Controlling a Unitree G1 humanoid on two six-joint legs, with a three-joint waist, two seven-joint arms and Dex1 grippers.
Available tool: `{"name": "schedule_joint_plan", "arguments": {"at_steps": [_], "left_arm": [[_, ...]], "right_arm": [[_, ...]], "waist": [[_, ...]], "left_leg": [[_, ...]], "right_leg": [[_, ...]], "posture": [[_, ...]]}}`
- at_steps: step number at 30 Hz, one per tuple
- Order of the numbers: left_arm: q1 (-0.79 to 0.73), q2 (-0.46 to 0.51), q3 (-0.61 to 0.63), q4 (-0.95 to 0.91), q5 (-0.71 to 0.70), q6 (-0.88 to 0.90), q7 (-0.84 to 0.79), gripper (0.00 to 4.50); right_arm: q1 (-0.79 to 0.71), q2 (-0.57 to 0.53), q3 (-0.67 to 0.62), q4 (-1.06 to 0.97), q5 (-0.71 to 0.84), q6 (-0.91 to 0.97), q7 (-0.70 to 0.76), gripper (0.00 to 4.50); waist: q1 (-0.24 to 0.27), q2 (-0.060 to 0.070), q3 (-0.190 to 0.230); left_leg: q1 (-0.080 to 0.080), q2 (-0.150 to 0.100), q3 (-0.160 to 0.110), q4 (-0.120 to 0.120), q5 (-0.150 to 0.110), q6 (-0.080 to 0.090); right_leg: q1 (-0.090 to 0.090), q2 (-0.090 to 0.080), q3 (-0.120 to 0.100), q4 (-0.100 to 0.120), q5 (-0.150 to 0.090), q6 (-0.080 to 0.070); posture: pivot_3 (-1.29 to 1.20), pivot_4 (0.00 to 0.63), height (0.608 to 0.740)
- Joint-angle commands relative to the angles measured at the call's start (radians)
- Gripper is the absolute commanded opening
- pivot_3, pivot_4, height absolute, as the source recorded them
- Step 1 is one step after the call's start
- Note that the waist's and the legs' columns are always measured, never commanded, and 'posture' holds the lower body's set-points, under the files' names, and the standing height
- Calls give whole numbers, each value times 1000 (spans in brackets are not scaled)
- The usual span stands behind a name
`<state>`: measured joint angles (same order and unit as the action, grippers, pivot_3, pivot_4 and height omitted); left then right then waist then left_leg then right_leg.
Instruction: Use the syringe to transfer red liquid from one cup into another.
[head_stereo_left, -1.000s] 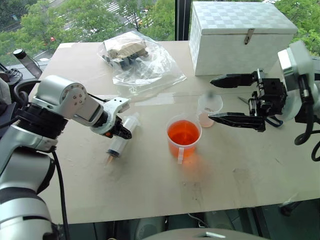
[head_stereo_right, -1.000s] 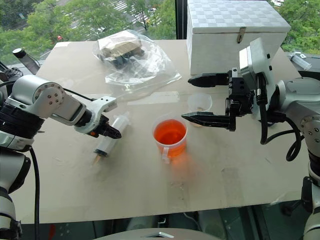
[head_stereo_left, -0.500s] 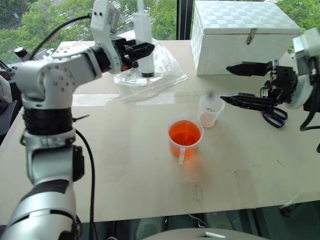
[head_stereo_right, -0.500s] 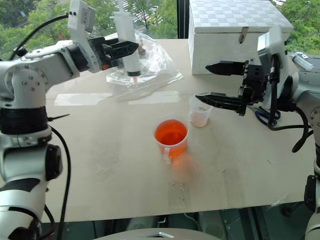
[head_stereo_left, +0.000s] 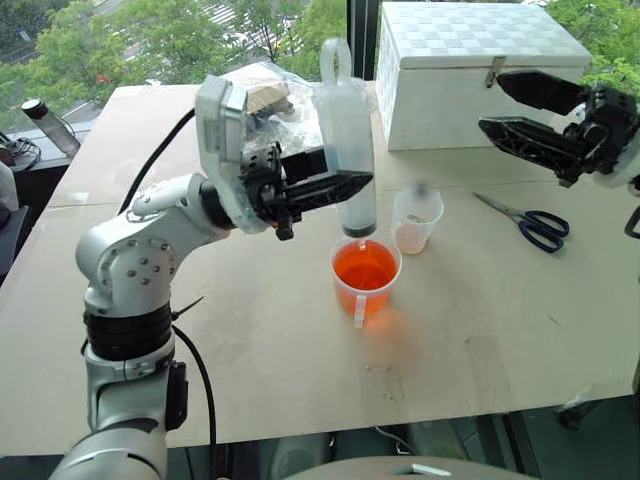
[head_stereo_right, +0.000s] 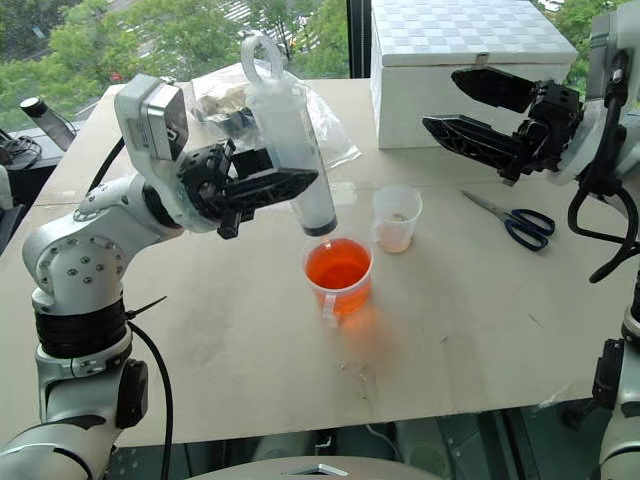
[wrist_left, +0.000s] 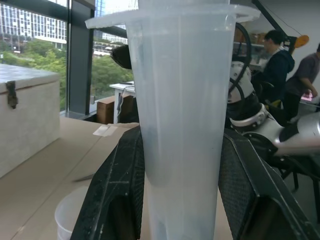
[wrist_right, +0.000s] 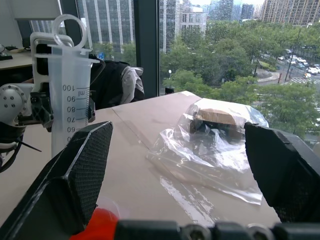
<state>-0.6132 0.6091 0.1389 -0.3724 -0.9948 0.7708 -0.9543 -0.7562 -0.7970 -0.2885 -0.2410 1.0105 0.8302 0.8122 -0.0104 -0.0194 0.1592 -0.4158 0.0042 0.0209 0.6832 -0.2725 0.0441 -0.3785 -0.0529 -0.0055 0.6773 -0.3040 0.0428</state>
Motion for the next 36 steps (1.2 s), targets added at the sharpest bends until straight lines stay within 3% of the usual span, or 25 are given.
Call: {"name": "schedule_joint_plan", "arguments": {"at_steps": [1,12,18,30,34,36], "left_arm": [[26,31,-70,-18,123,-128,-121,1452],[22,-5,-170,91,304,-309,-219,1452],[26,-37,-191,160,363,-390,-252,1452],[22,-85,-189,200,375,-393,-249,1452],[25,-92,-195,216,389,-404,-259,1452],[27,-94,-198,223,394,-410,-264,1452]], "right_arm": [[-43,21,14,-67,49,24,-30,4500],[-63,67,87,-110,42,34,-58,4500],[-60,81,172,-123,-71,-14,-51,4500],[-76,156,232,-162,-126,-24,-84,4500],[-78,176,243,-184,-120,-1,-106,3368],[-79,184,240,-188,-114,10,-123,2324]], "waist": [[0,0,0],[1,0,0],[0,0,0],[-1,0,0],[-1,0,0],[0,0,0]], "left_leg": [[0,0,0,0,0,0],[0,0,0,0,0,1],[0,0,-1,0,0,1],[-1,0,-1,0,0,1],[-1,0,-1,0,0,1],[-1,0,-1,0,0,1]], "right_leg": [[0,0,0,0,0,0],[0,0,0,0,0,0],[0,0,0,0,0,0],[0,0,-1,0,0,0],[0,0,-1,0,0,0],[0,0,-1,0,0,0]], "posture": [[0,150,740],[0,150,740],[0,150,740],[0,150,740],[0,150,740],[0,150,740]]}}
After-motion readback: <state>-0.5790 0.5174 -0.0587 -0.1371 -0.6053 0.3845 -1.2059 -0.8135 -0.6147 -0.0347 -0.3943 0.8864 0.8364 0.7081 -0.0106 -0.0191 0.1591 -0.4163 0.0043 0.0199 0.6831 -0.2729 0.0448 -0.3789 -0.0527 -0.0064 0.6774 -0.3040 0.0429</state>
